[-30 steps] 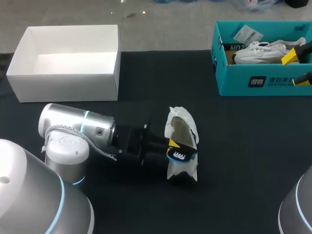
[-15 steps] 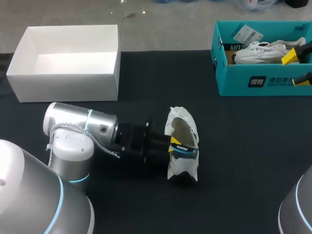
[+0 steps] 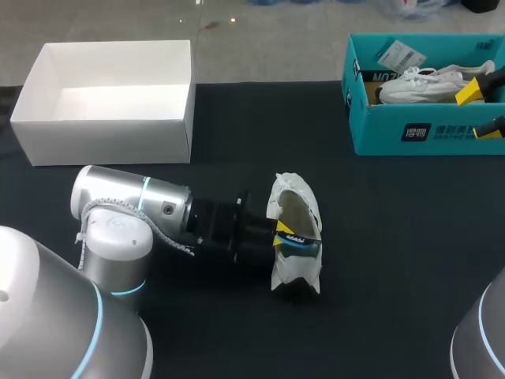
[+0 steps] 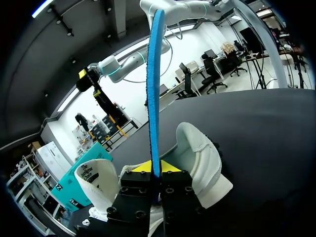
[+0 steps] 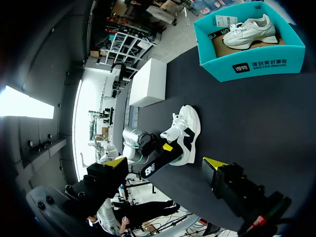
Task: Take the shoe out of the shoebox, open the shoe tongue, remove and reinsert the insole, then place the shoe into the shoebox
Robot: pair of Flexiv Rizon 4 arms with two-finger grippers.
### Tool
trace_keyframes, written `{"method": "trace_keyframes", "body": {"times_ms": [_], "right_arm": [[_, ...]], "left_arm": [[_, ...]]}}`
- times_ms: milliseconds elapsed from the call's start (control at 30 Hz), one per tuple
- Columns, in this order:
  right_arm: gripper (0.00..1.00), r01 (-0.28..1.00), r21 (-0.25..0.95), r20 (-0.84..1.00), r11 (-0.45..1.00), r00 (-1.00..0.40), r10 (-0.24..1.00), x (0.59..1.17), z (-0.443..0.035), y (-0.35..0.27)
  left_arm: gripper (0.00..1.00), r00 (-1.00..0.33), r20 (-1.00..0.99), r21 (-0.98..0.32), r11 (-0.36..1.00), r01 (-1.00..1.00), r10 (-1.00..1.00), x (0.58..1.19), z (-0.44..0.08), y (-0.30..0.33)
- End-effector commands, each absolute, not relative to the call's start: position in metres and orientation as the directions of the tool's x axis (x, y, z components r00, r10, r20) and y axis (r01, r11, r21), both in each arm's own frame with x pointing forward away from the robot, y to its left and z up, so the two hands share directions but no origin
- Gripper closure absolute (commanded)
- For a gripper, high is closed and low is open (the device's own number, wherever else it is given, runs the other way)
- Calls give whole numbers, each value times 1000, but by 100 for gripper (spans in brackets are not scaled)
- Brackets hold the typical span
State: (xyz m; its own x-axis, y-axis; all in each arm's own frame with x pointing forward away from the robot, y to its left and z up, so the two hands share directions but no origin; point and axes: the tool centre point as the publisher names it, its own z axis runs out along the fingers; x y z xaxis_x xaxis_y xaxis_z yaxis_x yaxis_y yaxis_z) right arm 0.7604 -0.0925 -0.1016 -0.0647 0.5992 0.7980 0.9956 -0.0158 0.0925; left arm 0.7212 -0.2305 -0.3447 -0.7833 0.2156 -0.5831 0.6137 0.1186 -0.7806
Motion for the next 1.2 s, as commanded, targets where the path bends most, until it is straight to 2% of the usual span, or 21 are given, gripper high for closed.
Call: {"method": "trace_keyframes", "body": {"times_ms": [33,533,933,967,1000,1033,1133,1200], "right_arm": [[0,996,91,796,-16,-63,602,761,-102,-92],[0,996,91,796,-16,-63,602,761,-102,-92],[0,996,91,796,-16,-63,602,761,-102,-92],[0,996,91,796,-16,-63,602,761,-102,-92],[0,996,91,796,-16,-63,602,761,-102,-92],[0,996,91,796,-16,-63,602,761,-102,-92],[0,996,91,796,-16,-63,602,761,-102,-92],[0,996,91,796,-16,-63,602,761,-102,-92]], "left_arm": [[100,-784,-583,-780,122,614,216,722,-346,-233],[100,-788,-585,-763,200,615,191,732,-369,-244],[100,-805,-573,-780,196,594,156,750,-372,-240],[93,-805,-573,-785,181,593,155,747,-370,-240],[80,-804,-573,-785,178,594,155,745,-368,-239],[74,-803,-575,-784,176,596,157,742,-366,-239],[66,-797,-583,-782,160,603,157,734,-358,-238],[65,-792,-589,-778,154,609,158,728,-352,-238]]}}
